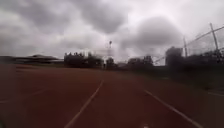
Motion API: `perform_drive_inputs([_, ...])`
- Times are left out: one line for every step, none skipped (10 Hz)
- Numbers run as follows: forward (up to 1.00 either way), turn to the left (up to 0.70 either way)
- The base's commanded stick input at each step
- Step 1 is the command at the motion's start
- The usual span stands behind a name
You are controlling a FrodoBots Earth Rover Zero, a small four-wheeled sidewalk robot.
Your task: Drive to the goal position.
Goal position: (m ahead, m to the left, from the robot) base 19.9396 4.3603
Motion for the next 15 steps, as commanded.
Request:
perform_drive_inputs([0.70,0.00])
perform_drive_inputs([0.70,0.00])
perform_drive_inputs([0.70,0.00])
perform_drive_inputs([0.70,0.00])
perform_drive_inputs([0.70,0.00])
perform_drive_inputs([0.70,0.00])
perform_drive_inputs([0.70,0.00])
perform_drive_inputs([0.70,0.00])
perform_drive_inputs([0.70,0.00])
perform_drive_inputs([0.70,0.00])
perform_drive_inputs([0.70,0.00])
perform_drive_inputs([0.70,0.00])
perform_drive_inputs([0.70,0.00])
perform_drive_inputs([0.70,0.00])
perform_drive_inputs([0.70,0.00])
